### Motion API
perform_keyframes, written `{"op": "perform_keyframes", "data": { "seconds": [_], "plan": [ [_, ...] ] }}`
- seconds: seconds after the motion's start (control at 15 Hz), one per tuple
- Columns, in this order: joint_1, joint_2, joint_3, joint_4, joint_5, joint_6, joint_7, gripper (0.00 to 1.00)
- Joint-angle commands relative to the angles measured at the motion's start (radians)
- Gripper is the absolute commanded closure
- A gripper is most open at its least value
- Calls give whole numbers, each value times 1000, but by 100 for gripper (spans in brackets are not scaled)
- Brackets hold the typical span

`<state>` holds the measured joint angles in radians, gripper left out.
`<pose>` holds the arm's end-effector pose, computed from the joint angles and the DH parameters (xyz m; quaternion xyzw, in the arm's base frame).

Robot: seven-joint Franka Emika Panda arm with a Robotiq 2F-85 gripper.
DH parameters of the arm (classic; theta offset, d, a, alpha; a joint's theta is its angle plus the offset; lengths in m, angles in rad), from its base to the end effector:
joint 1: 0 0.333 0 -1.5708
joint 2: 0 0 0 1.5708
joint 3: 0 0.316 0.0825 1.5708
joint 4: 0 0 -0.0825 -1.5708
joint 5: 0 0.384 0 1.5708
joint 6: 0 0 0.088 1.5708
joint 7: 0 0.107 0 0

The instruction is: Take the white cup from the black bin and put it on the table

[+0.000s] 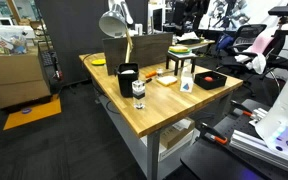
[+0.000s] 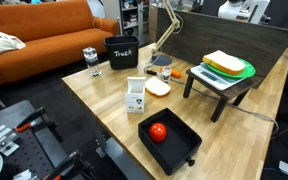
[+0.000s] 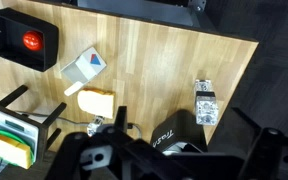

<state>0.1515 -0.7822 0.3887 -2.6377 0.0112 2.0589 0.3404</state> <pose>0.2923 0.1814 0.4808 0.9867 0.0552 0.1245 0.0888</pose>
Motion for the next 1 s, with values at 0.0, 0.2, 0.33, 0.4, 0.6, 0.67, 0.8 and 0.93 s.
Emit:
{"op": "perform_keyframes", "data": {
  "seconds": [0.0,0.2,0.33,0.4,0.6,0.67,0.8,0.93],
  "plan": [
    [13,4,-11,2,-11,-2,9,0],
    [22,60,-27,26,14,21,-14,0],
    [23,102,-34,44,19,41,-24,0],
    [22,124,-36,53,16,51,-26,0],
    [20,119,-29,39,-11,61,0,0],
    [21,140,-32,50,-12,64,0,0],
    [21,162,-35,64,-12,64,0,0],
    [21,162,-35,65,-12,64,-1,0]
  ]
}}
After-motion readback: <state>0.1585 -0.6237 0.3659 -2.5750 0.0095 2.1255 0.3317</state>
